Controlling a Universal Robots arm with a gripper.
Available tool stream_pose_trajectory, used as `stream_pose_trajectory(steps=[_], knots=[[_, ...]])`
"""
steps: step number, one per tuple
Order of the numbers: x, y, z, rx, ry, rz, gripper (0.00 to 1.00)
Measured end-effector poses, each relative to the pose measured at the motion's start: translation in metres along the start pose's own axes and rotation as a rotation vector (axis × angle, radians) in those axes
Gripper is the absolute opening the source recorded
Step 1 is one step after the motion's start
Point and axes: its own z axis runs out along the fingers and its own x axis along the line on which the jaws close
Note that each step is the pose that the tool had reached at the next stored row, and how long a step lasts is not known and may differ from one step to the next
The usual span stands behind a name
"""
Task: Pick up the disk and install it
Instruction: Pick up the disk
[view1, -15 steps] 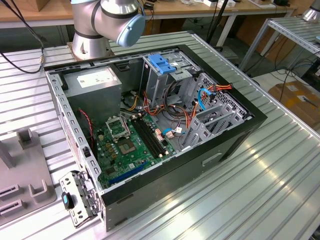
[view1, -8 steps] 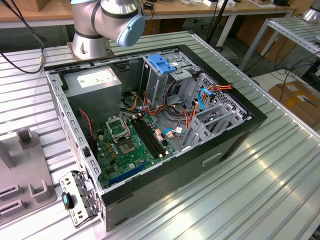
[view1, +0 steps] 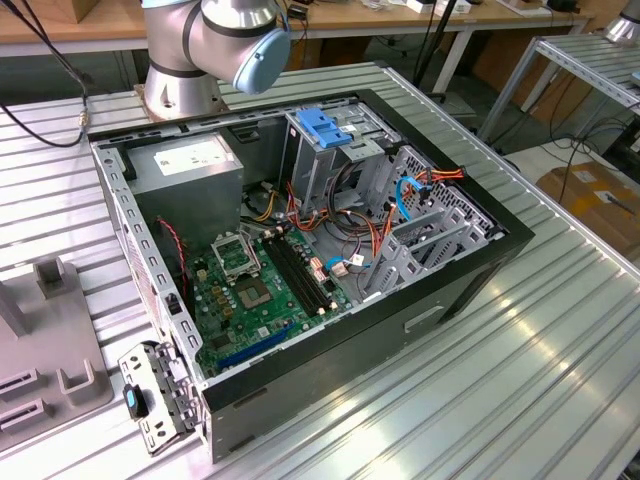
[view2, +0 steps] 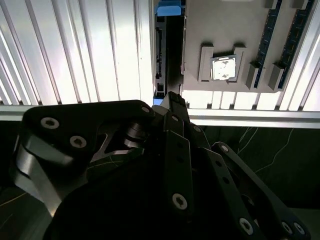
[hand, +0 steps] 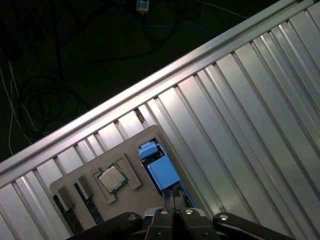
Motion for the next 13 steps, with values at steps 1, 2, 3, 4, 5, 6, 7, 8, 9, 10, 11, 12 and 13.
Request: stream_pose_trajectory(steps=[1,2,3,4,5,6,7,8,9,10,11,12,13], knots=[[0.0000,0.0000,0.0000,0.0000,0.0000,0.000,0.11],[0.0000,0.0000,0.0000,0.0000,0.0000,0.000,0.11],[0.0000,0.0000,0.0000,0.0000,0.0000,0.000,0.11],[0.0000,0.0000,0.0000,0.0000,0.0000,0.000,0.11],[0.0000,0.0000,0.0000,0.0000,0.0001,-0.002,0.11],[0.0000,0.0000,0.0000,-0.0001,0.0003,-0.008,0.11],[0.0000,0.0000,0.0000,-0.0002,0.0006,-0.017,0.11],[0.0000,0.0000,0.0000,-0.0004,0.0009,-0.025,0.11],[0.0000,0.0000,0.0000,-0.0006,0.0015,-0.038,0.11],[0.0000,0.0000,0.0000,-0.0008,0.0018,-0.047,0.11],[0.0000,0.0000,0.0000,-0.0009,0.0021,-0.056,0.11],[0.0000,0.0000,0.0000,-0.0010,0.0023,-0.060,0.11],[0.0000,0.0000,0.0000,-0.0010,0.0023,-0.060,0.11]])
